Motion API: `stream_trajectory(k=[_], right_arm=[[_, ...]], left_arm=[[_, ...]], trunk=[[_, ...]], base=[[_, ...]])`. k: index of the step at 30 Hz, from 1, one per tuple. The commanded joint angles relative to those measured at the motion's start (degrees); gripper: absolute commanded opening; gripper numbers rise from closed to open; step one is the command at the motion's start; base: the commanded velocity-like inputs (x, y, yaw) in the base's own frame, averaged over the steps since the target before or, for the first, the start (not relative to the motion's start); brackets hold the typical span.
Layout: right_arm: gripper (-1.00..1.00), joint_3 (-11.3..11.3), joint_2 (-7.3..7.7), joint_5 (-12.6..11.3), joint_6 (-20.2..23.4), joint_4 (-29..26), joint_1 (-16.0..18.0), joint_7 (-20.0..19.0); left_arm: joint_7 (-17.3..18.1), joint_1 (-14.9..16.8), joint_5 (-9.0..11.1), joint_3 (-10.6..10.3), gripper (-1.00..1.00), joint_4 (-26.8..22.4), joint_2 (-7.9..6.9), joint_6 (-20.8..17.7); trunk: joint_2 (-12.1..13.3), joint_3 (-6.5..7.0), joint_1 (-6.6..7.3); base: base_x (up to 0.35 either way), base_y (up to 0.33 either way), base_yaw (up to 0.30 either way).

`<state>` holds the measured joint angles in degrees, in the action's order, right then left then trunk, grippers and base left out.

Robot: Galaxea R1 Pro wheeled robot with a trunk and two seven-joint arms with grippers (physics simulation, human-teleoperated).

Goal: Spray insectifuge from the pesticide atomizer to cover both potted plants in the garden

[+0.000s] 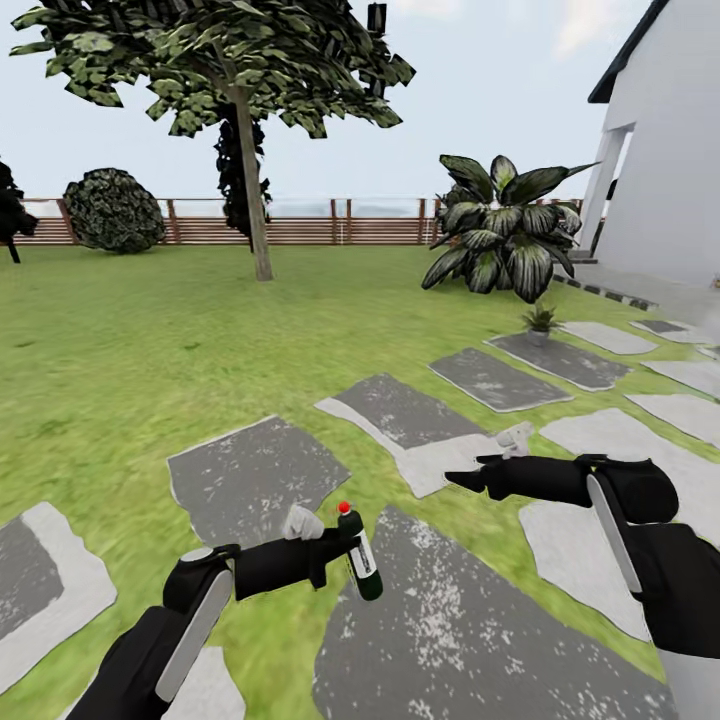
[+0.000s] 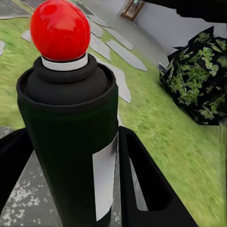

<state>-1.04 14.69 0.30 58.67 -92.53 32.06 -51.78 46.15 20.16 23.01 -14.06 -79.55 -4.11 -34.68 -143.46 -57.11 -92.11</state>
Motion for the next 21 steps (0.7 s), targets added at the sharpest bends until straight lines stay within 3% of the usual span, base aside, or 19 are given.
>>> stream_trajectory(k=[1,21], right_arm=[[1.00,-0.2,-0.01,0.0,0.4,0.0,0.1,-0.2],[1.00,-0.1,-0.77,0.3,0.5,0.0,-0.3,0.1]], left_arm=[[-0.1,0.0,0.4,-0.1,-1.00,0.0,0.06,-0.4],[-0.2,-0.2,-0.1,0.0,-1.00,1.6,0.60,-0.2]], trunk=[[0.0,-0.06,-0.02],[0.0,-0.06,-0.02]], base=[[0.333,-0.008,-0.275],[0.333,-0.001,-0.275]])
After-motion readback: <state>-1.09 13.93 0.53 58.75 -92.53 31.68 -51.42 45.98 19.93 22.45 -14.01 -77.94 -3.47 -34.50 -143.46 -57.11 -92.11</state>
